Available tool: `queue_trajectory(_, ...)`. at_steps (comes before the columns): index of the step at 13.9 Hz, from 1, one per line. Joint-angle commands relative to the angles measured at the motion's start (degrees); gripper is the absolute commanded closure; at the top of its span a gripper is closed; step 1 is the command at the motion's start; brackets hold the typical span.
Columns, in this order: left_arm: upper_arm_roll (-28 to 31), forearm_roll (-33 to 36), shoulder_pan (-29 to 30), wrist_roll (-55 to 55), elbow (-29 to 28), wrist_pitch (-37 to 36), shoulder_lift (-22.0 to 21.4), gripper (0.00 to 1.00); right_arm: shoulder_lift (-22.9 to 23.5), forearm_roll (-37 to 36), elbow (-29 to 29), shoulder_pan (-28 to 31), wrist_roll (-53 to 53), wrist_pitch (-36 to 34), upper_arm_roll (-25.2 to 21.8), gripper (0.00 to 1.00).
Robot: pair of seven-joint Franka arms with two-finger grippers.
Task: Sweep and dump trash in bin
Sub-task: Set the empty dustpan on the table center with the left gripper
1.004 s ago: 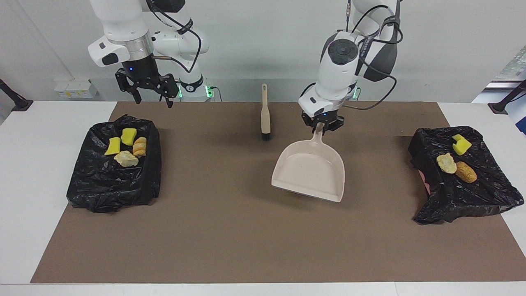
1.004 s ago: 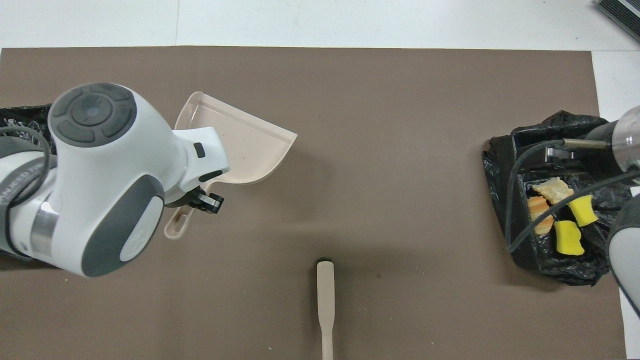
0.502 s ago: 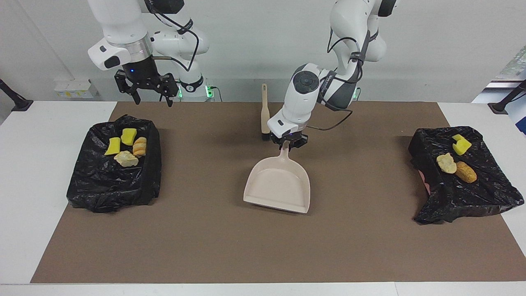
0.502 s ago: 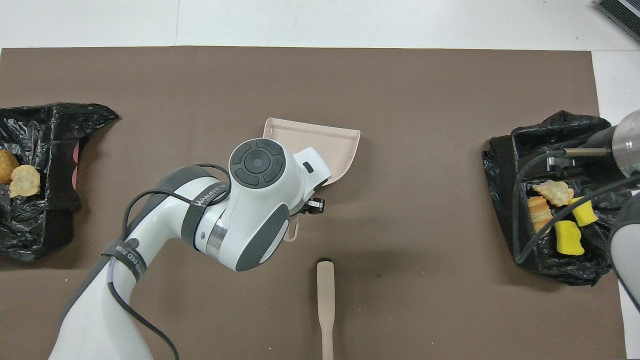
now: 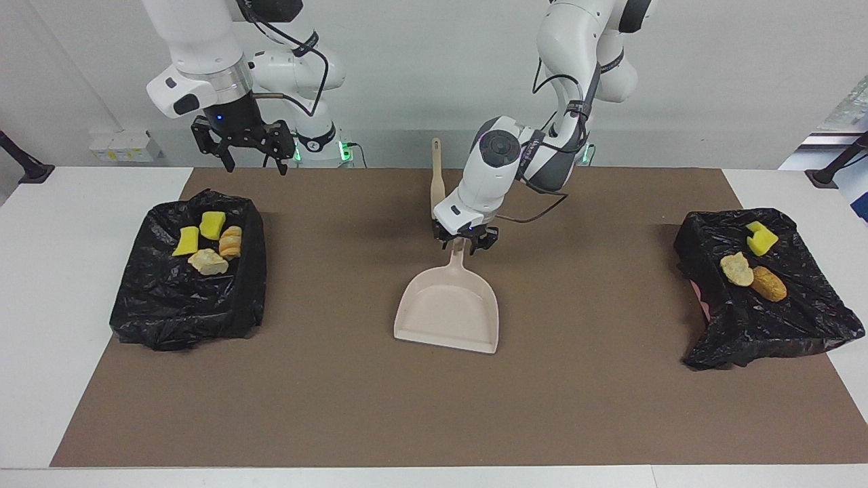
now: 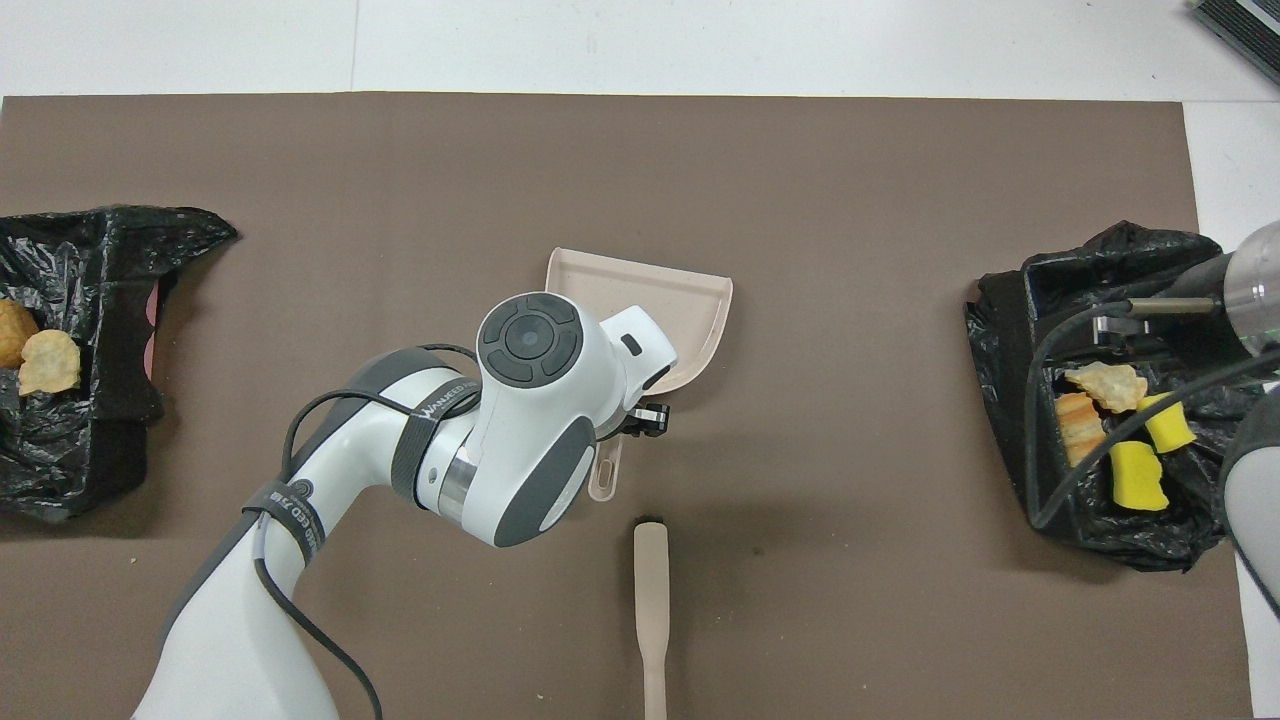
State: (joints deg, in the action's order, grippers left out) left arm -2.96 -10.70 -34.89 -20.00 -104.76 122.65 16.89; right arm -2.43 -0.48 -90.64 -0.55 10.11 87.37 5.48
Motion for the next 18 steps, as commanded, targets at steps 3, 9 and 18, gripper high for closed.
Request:
queue_trajectory(3, 1.1, -0.4, 6.2, 0.9, -0.1, -2.6, -3.2, 0.0, -0.7, 1.5, -0.9, 0.7, -1.3, -0.3, 0.1, 0.0)
queue_trajectory(9, 1.1, 2.2, 17.8, 12.8, 2.4, -4.1, -5.2, 0.0, -0.8, 1.4, -0.9, 0.6, -1.2, -0.3, 0.1, 0.0)
queue_trajectory(18, 1.3, 8.0, 33.0, 21.9, 9.0, -17.3, -10.9, 0.0, -0.8, 1.4, -0.9, 0.6, -1.2, -0.4, 0.1, 0.0)
